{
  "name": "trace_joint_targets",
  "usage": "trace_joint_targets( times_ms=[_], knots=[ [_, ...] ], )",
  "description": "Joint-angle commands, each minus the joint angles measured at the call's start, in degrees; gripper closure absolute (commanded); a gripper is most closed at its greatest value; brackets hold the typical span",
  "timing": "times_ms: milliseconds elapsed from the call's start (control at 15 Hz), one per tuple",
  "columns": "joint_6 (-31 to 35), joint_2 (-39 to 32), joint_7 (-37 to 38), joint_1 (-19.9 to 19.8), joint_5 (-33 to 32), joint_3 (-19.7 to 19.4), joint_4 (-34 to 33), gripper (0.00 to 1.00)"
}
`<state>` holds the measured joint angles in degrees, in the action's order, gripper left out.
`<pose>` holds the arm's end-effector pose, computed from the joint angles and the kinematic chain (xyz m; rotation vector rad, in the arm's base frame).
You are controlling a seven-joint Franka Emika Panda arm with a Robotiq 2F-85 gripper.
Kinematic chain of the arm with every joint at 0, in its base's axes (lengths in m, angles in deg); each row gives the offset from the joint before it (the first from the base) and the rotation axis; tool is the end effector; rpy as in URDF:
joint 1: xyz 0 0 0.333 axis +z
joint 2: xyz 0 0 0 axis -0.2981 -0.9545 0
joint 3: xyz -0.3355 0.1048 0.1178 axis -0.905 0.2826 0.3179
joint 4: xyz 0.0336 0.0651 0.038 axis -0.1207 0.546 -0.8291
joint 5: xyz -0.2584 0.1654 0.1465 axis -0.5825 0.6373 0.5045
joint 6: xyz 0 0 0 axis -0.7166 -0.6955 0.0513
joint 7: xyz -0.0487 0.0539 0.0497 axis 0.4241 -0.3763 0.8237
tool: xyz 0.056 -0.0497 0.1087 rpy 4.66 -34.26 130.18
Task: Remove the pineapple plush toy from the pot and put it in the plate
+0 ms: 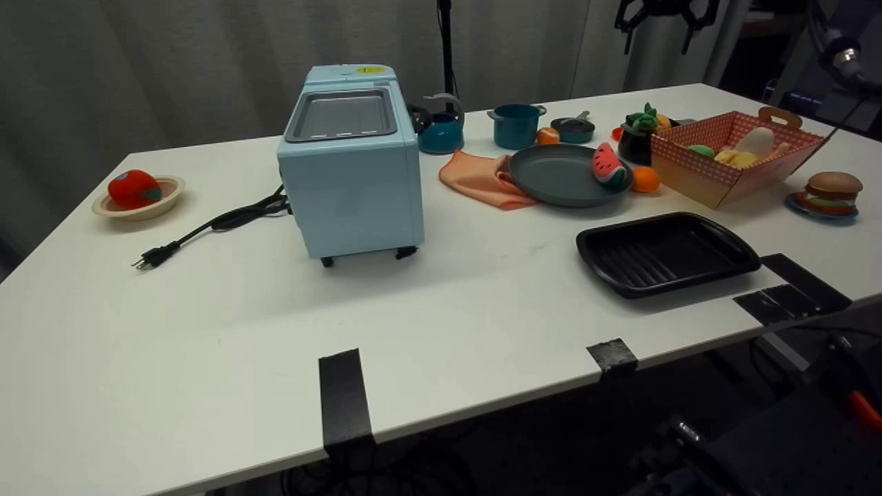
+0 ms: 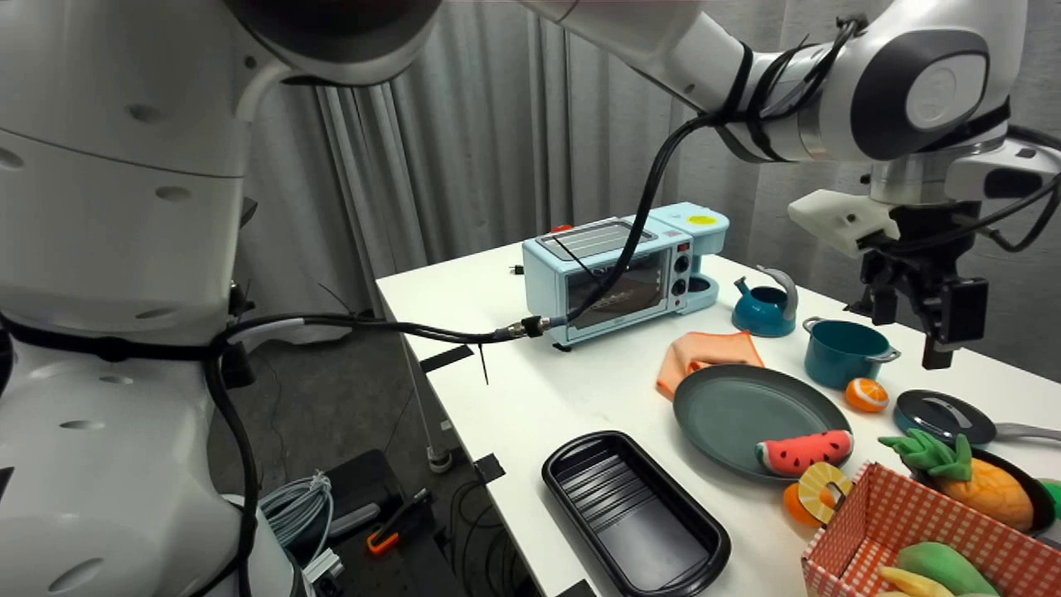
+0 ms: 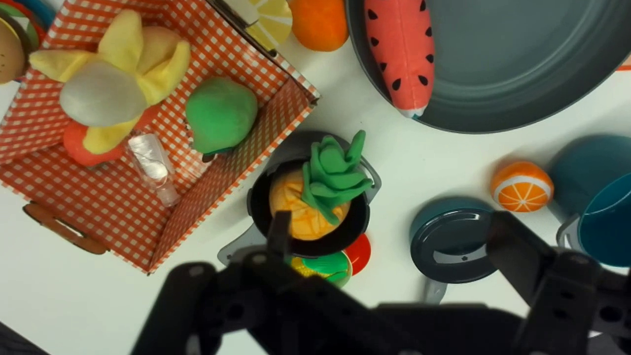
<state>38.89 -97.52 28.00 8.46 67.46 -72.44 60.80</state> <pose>0.6384 -0.2153 0.4425 2.7942 -1.1212 0.2366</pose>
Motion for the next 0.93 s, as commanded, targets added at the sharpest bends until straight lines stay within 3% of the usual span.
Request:
trace_joint_targets(
  times_ms=[0,867],
  knots=[
    [-2.84,-7.41,0.42,-0.51,1.72,-0.58,-9.40,0.00],
    [-8.53,-24.48,4.07,-0.84,1.03,-2.81,-26.31,0.00]
  ],
)
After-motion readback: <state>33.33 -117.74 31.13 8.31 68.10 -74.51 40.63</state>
